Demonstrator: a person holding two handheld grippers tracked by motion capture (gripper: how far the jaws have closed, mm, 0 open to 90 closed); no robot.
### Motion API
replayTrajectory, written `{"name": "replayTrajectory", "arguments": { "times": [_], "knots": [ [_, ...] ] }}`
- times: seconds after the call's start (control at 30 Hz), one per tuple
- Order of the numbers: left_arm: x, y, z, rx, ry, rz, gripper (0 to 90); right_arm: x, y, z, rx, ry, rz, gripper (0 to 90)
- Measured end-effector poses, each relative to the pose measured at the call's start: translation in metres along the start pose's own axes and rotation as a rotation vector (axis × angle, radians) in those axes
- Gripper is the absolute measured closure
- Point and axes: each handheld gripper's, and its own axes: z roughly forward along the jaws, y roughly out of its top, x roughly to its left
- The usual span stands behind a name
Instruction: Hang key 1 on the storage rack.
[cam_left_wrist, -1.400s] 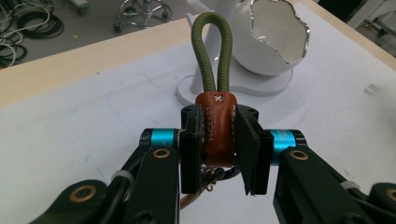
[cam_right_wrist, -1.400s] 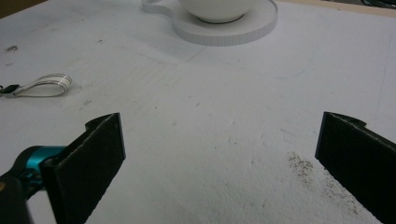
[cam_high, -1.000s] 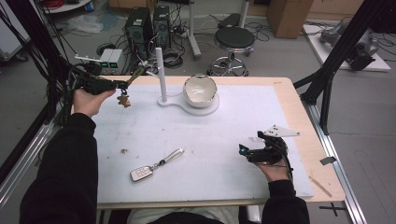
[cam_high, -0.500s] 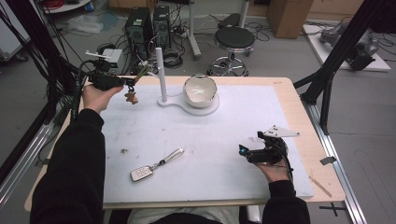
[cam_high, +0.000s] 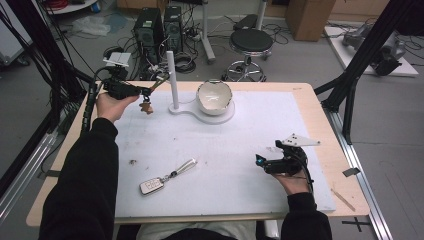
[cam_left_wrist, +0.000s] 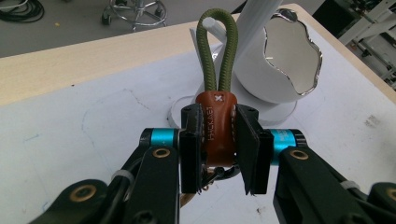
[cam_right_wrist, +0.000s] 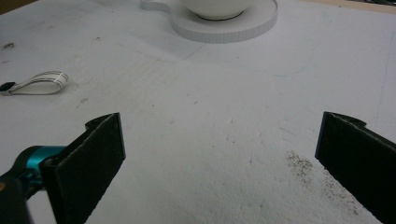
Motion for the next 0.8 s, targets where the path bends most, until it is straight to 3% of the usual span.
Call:
{"name": "replayTrajectory", "arguments": {
  "times": [0.33, 0.43, 0.47, 0.6, 0.73, 0.77, 0.8],
  "knots": [
    [-0.005, -0.003, 0.017, 0.017, 0.019, 0.027, 72.0, 0.001, 0.001, -0.001, -0.001, 0.002, 0.001, 0.5],
    [-0.006, -0.005, 0.022, 0.027, 0.027, 0.083, 71.8, 0.001, 0.0, -0.001, -0.001, 0.002, -0.001, 0.4],
    [-0.009, -0.006, 0.026, 0.031, 0.053, 0.128, 71.7, 0.001, 0.0, 0.0, -0.003, 0.001, -0.003, 0.4],
    [-0.011, -0.008, 0.031, 0.041, 0.064, 0.139, 71.1, 0.002, 0.0, -0.002, -0.001, -0.002, 0.0, 0.4],
    [-0.012, -0.007, 0.031, 0.052, 0.055, 0.117, 68.5, 0.001, 0.0, -0.002, -0.002, -0.004, -0.004, 0.5],
    [-0.011, -0.007, 0.03, 0.052, 0.051, 0.111, 67.1, 0.001, 0.0, -0.002, -0.003, -0.003, -0.003, 0.5],
    [-0.011, -0.006, 0.028, 0.046, 0.042, 0.097, 58.7, 0.001, 0.0, -0.003, -0.003, -0.003, -0.001, 0.4]
  ]
}}
